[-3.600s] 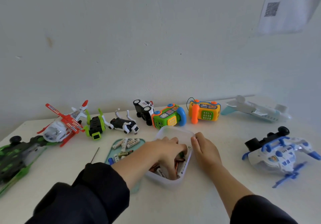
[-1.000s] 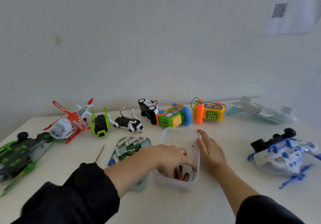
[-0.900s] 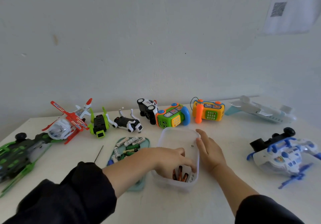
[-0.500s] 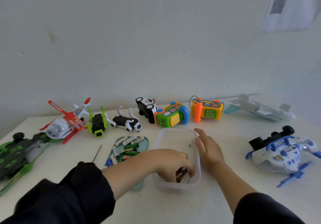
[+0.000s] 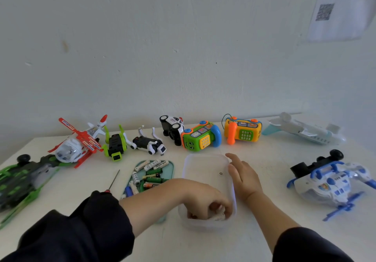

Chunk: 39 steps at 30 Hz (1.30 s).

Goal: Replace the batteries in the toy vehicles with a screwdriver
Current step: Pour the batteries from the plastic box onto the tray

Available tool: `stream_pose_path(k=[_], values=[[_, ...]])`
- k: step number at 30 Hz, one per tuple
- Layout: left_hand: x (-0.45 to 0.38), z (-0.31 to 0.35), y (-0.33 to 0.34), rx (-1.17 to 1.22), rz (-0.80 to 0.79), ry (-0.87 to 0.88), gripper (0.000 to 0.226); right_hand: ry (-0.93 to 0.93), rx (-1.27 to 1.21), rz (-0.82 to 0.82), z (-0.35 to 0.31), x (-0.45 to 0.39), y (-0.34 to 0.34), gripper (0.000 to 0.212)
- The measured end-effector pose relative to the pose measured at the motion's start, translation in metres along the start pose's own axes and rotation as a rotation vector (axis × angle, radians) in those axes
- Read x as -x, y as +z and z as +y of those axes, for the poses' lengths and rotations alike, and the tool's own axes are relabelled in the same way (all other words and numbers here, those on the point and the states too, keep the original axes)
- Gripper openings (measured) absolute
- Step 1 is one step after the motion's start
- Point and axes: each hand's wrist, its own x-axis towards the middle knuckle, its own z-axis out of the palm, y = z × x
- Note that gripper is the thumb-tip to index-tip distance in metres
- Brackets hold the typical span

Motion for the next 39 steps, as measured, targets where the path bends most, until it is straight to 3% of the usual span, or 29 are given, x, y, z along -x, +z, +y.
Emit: stream_pose_path(k=[5,9,12,15,19,22,26,32,36,39], values=[[-0.004,0.001,0.006,0.271,-0.094,-0.097,0.038,-0.01,-0.003,-0.002,-0.002,0.0,-0.001,0.094],[-0.003,0.005,0.006,0.523,-0.171,-0.176,0.013,-0.01,-0.012,-0.007,-0.002,0.0,0.0,0.095],[0.002,0.004,0.002,0.583,-0.177,-0.192,0.022,-0.02,-0.005,-0.006,-0.002,0.001,-0.001,0.096],[0.001,0.001,0.001,0.585,0.009,-0.252,0.021,-0.016,0.005,-0.01,-0.002,0.0,-0.001,0.097],[-0.013,0.012,0.015,0.356,0.381,-0.487,0.035,-0.005,0.021,-0.014,0.0,-0.002,-0.001,0.098],[-0.021,0.023,0.025,0.328,0.379,-0.512,0.015,-0.009,0.033,-0.02,0.0,-0.002,-0.001,0.098],[-0.01,0.022,0.017,0.339,0.416,-0.528,0.013,-0.018,0.05,-0.007,0.001,-0.001,-0.001,0.096],[0.044,-0.036,-0.017,0.592,0.841,-0.585,0.01,-0.113,0.145,0.01,0.009,-0.004,0.004,0.051],[0.078,-0.086,-0.008,0.331,0.858,-0.792,0.021,-0.115,0.138,0.022,0.012,-0.003,0.005,0.052],[0.08,-0.105,0.016,0.323,0.873,-0.876,0.027,-0.11,0.131,0.031,0.011,-0.003,0.005,0.061]])
